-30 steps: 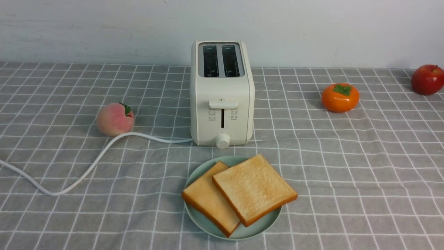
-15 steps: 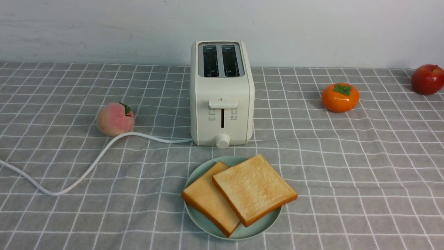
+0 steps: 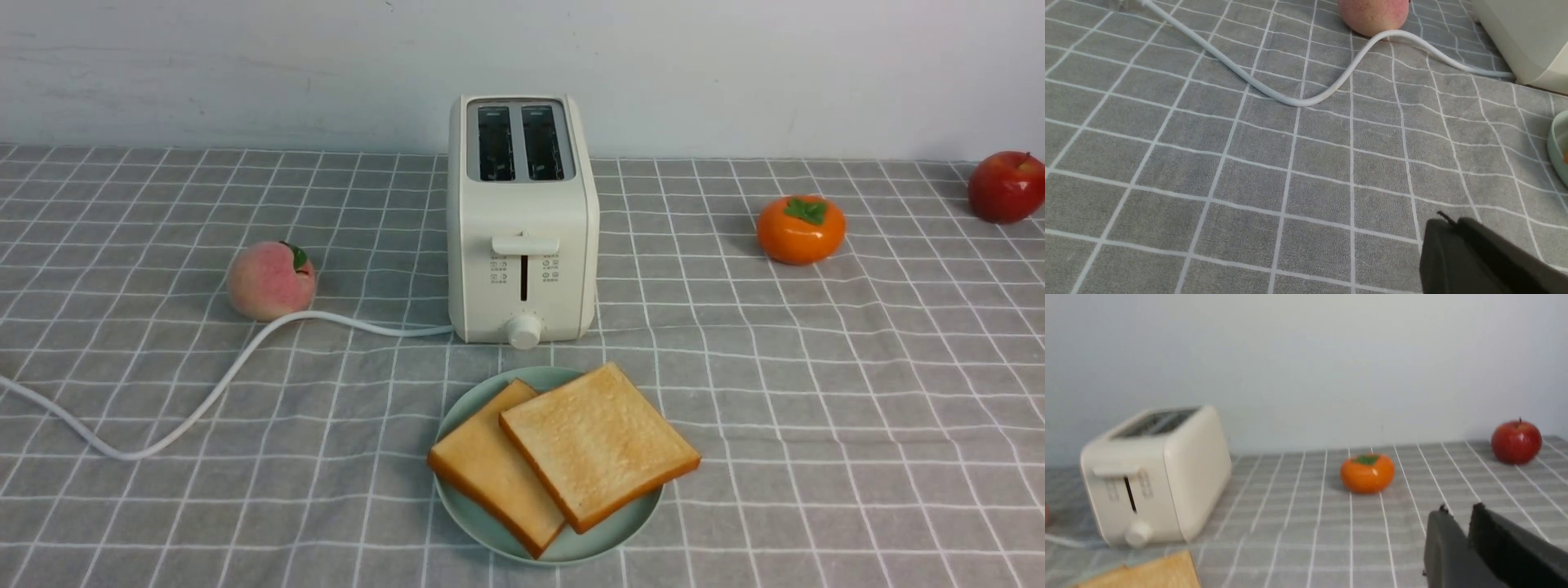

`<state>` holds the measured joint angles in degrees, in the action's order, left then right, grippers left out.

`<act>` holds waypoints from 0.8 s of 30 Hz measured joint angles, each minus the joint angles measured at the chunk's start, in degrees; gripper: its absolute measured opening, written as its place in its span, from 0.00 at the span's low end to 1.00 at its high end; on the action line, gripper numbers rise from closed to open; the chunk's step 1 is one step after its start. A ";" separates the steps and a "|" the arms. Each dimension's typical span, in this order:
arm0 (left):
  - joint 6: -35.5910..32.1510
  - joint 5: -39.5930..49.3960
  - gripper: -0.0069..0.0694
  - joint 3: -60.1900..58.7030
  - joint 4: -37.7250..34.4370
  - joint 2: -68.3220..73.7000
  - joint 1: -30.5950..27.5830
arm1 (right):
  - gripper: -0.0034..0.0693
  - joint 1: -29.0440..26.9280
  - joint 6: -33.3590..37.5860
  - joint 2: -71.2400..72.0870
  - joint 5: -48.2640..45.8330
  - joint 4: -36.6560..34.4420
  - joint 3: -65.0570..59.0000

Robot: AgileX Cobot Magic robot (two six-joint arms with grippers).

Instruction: Take toasted bread from bread machine on grey coffee table place on plate.

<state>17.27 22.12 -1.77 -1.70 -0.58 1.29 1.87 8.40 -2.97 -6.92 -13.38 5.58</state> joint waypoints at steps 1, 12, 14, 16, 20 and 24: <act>0.00 0.00 0.11 0.00 0.00 0.00 0.00 | 0.18 -0.08 0.14 0.68 -1.29 0.16 -1.44; -0.03 0.04 0.13 0.00 0.22 0.00 0.00 | 0.20 -0.47 0.70 3.44 -15.09 1.47 -6.57; -0.03 0.04 0.13 0.00 0.22 0.00 0.00 | 0.20 -0.47 0.70 3.44 -15.09 1.47 -6.57; -0.03 0.04 0.13 0.00 0.22 0.00 0.00 | 0.21 -0.47 0.70 3.44 -15.12 1.47 -6.57; -0.03 0.04 0.13 0.00 0.22 0.00 0.00 | 0.22 -0.47 0.70 3.44 -15.12 1.47 -6.57; -0.03 0.09 0.13 0.00 0.22 0.00 0.00 | 0.22 -0.47 0.70 3.44 -15.12 1.65 -6.57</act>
<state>17.24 22.21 -1.77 -1.47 -0.58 1.29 1.40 9.10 0.48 -22.04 -11.73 -0.99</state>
